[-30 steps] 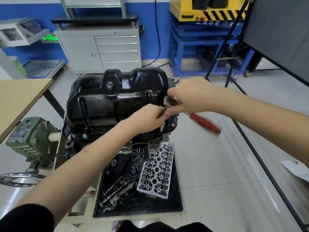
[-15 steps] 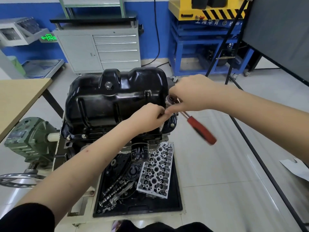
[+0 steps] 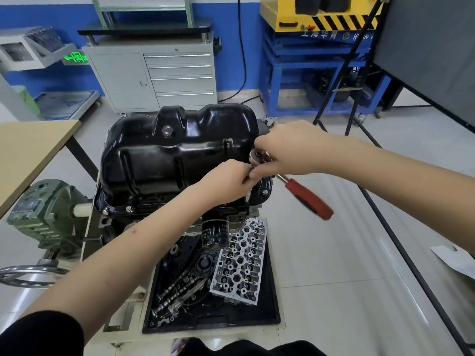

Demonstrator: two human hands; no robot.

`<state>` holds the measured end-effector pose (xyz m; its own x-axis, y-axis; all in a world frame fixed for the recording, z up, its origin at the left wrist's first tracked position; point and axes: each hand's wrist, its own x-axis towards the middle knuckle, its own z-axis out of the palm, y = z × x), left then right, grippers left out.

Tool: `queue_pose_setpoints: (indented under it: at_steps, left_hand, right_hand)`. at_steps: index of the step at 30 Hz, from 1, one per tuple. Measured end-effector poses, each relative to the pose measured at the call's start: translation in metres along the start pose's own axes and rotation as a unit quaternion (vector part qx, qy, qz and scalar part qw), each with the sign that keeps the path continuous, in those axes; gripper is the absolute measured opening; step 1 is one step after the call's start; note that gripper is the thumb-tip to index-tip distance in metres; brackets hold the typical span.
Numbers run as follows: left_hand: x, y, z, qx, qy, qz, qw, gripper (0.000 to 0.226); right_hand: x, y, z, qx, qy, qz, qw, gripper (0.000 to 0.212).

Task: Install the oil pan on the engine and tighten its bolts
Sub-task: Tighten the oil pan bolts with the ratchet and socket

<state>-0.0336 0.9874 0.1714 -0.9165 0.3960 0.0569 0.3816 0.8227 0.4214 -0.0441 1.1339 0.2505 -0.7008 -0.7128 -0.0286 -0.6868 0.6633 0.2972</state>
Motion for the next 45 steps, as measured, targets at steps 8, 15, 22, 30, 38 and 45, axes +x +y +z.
queue_pose_setpoints:
  at_steps: [8,15,22,30,38,45]
  left_hand:
    - [0.002,-0.001,-0.002,0.047,-0.036,0.002,0.998,0.044]
    - [0.001,-0.001,0.005,0.016,0.042,0.0,0.999,0.046]
    - [0.002,-0.002,0.004,0.025,0.012,0.021,0.999,0.045]
    - [0.004,-0.001,0.006,0.016,0.03,0.009,0.999,0.046]
    - [0.003,-0.002,0.003,0.019,-0.005,0.018,1.0,0.043]
    - [0.005,-0.004,0.0,0.026,-0.004,0.014,1.0,0.041]
  right_hand:
    - [-0.002,0.005,-0.004,-0.013,0.005,-0.085,0.996,0.03]
    - [0.001,0.003,0.001,-0.044,0.016,0.005,0.999,0.041]
    - [-0.001,0.006,-0.003,-0.02,0.016,-0.084,0.996,0.029]
    - [0.0,0.002,0.001,-0.018,0.017,-0.001,1.0,0.039]
    - [-0.001,0.008,-0.003,-0.014,0.028,-0.062,0.998,0.026]
    - [0.002,0.001,0.0,-0.007,0.025,-0.023,0.999,0.032]
